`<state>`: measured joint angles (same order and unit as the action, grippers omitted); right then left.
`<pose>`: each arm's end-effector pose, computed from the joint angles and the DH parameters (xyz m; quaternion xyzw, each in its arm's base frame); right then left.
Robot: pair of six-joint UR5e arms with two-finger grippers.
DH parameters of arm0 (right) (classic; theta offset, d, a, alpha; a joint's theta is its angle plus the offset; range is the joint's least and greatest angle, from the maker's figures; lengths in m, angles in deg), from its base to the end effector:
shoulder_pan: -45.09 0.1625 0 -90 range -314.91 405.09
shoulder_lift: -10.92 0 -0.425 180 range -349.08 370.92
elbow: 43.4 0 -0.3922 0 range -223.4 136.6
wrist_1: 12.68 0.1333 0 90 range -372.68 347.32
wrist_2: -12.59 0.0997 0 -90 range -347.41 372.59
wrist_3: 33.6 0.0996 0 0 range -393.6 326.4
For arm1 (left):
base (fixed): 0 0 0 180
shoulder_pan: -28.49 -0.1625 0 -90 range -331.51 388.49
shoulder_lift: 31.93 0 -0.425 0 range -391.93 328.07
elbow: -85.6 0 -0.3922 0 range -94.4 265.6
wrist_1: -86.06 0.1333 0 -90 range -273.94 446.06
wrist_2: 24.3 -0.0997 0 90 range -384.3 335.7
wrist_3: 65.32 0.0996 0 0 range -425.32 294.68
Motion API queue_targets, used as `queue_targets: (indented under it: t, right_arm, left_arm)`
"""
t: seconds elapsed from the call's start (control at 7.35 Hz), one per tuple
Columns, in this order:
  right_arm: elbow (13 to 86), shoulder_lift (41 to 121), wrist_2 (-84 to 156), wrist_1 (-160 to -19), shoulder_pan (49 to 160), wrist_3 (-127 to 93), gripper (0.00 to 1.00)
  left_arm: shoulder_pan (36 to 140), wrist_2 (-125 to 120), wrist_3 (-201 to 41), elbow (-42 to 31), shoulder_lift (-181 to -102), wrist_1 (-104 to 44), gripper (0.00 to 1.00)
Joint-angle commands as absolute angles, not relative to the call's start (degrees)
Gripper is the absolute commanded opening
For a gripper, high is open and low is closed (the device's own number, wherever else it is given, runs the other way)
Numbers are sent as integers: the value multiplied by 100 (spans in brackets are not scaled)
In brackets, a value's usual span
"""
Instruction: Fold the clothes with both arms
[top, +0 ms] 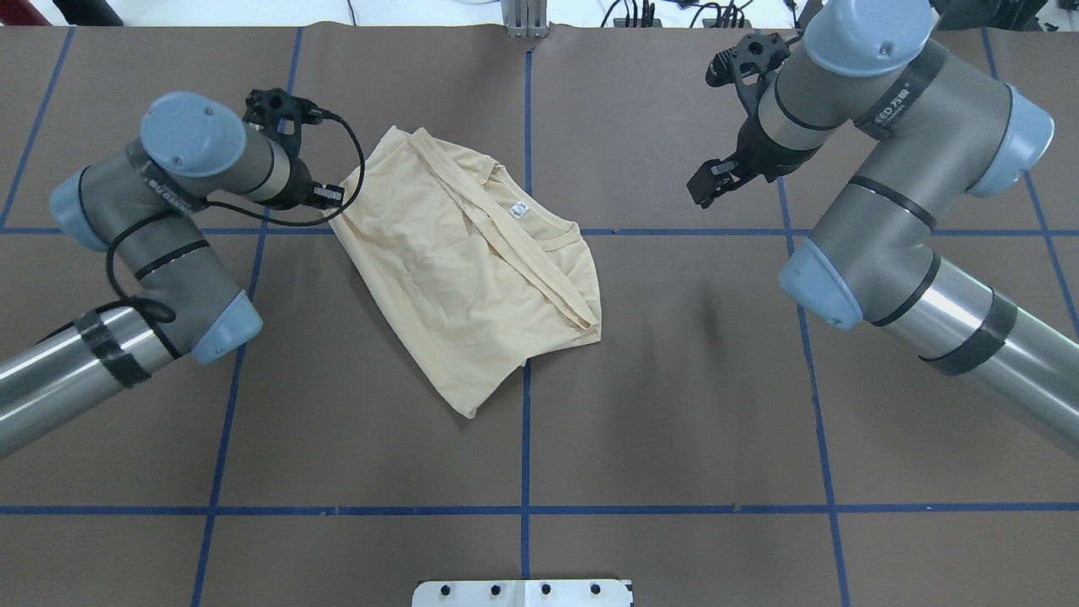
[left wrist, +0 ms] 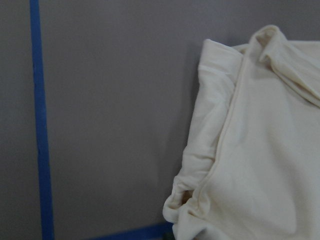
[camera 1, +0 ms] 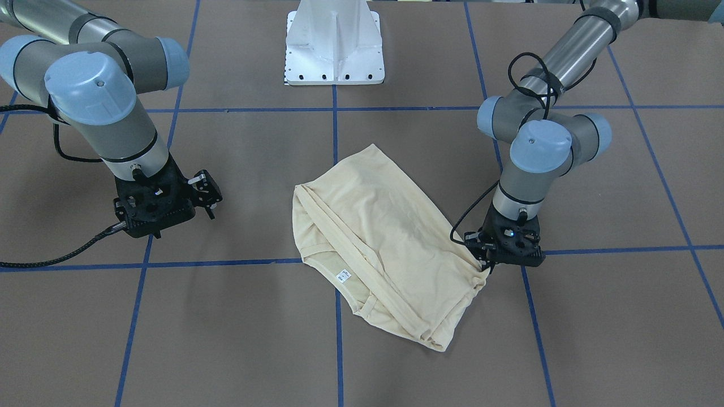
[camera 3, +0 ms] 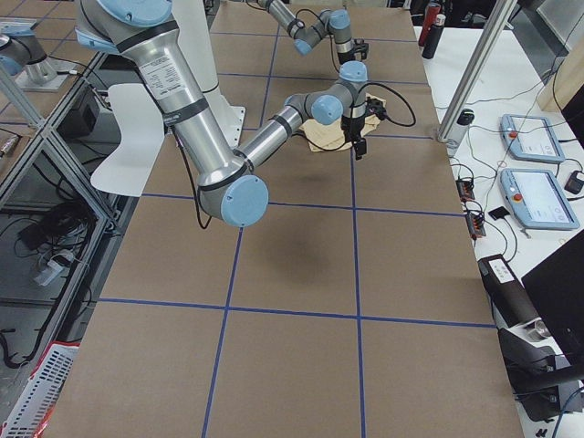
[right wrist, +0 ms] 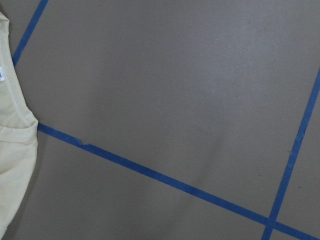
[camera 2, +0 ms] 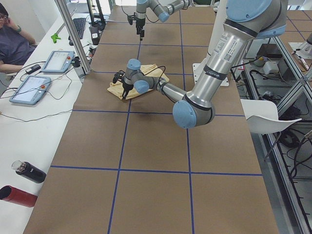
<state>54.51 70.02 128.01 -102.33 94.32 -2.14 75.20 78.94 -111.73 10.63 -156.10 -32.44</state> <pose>-0.3611 -0.5574 0.2882 0.1419 -0.3601 -0.1481 0.9101 0.4325 -0.6203 0.3772 0.2100 0.3577 0.0218 0.9096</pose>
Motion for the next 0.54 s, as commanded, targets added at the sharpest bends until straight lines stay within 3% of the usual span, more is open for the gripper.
queue_targets:
  t: [0.0,0.14,0.27,0.41]
  right_arm:
    - [5451,6998,12799,-10233,9431,-214,100]
    - [5451,6998,12799,-10233,9431,-214,100]
    - [5451,6998,12799,-10233,9431,-205,100]
    - [5443,6989,12791,-10224,9423,-196,100]
  left_arm:
    - [7840,7757,-10500,2671,-16810,-3312,0]
    - [7884,7696,-10409,3280,-17112,-3669,0]
    - [7946,7704,-10408,3339,-17115,-3829,0]
    - [8094,7730,-10043,3296,-17045,-3848,98]
